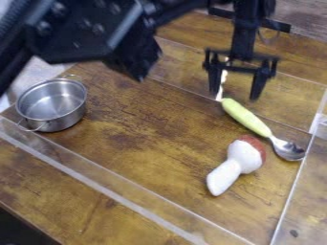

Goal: Move the green spoon to the right

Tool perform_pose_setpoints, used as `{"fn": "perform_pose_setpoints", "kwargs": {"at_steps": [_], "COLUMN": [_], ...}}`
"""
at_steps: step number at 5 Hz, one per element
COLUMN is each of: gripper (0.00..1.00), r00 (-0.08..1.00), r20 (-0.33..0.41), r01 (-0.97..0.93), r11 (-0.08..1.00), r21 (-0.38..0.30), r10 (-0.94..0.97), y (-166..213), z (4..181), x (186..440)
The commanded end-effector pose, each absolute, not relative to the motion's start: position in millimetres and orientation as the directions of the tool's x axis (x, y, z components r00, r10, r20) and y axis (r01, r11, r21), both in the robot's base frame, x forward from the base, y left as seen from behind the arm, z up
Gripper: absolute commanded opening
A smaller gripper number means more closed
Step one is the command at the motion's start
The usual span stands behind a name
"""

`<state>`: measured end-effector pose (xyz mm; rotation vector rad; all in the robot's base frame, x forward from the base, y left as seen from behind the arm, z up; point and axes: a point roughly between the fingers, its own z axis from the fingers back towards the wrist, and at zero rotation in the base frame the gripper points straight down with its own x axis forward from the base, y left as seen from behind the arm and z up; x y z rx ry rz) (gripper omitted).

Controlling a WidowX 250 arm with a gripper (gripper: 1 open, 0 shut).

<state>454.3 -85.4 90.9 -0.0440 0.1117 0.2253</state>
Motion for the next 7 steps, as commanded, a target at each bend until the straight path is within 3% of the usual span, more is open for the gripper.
{"fn": "perform_pose_setpoints", "kwargs": {"at_steps": [1, 4, 5, 7], "gripper": [1.00, 1.00, 0.00, 0.00], "r00": [0.970, 0.950, 0.942, 0.937], "r20": [-0.015, -0.039, -0.042, -0.044], "r01": [-0.244, -0.311, -0.335, -0.349], "r11": [0.965, 0.946, 0.938, 0.932], "r21": [-0.093, -0.086, -0.084, -0.098], "r10": [0.243, 0.309, 0.333, 0.346], "y": [-76.9, -104.7, -104.0, -106.2], "z": [144.5, 111.9, 103.0, 104.4], "x": [453.8, 453.2, 452.9, 457.1]}}
